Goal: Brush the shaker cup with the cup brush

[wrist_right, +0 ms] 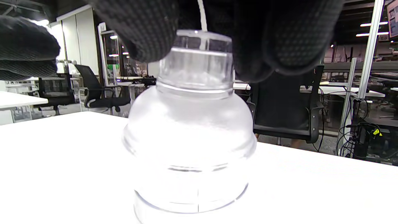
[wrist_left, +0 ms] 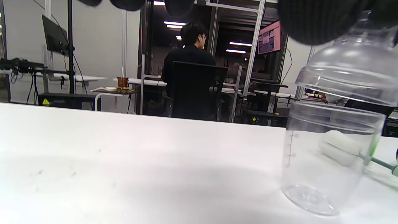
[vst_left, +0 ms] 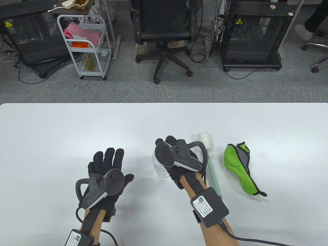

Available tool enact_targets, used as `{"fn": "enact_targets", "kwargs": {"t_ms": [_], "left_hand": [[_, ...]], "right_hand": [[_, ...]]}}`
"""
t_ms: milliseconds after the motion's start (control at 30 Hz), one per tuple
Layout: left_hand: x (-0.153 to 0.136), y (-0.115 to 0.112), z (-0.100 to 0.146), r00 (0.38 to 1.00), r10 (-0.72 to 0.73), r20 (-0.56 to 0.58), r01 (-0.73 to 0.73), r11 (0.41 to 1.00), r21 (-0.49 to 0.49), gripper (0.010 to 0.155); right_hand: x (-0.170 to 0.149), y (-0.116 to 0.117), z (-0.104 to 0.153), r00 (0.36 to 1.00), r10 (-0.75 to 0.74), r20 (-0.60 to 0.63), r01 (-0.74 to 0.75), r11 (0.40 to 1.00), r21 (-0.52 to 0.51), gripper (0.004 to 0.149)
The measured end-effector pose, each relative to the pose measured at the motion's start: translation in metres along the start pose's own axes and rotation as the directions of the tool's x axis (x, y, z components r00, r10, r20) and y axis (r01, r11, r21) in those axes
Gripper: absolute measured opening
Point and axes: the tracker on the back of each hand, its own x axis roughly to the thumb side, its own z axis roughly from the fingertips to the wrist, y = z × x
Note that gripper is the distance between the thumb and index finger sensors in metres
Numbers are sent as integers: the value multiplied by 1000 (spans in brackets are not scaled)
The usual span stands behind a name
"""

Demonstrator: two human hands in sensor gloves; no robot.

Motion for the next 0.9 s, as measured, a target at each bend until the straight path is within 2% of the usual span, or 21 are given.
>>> {"fn": "enact_targets", "kwargs": {"t_ms": [200, 400, 500, 667, 900], "left_hand": [[-4, -6, -3, 999, 34, -5, -34, 999, -21, 91], [-2, -7, -3, 999, 36, 8, -36, 999, -34, 90], [-1, -7, -3, 1000, 22, 13, -21, 999, -35, 90], [1, -4, -2, 1000, 21, 21, -20, 1000, -7, 90], [4, 6, 4, 999, 29, 43, -33, 995, 96, 87]], "right_hand": [[1, 16, -13, 1000, 1, -25, 0, 998, 60, 55], [-3, 15, -15, 998, -49, -35, 52, 996, 66, 55], [-11, 12, -13, 991, -127, -41, 130, 989, 75, 59], [-27, -5, 2, 964, -263, -51, 263, 965, 3, 62], [-49, -25, 44, 932, -363, -16, 354, 916, -189, 67]]}}
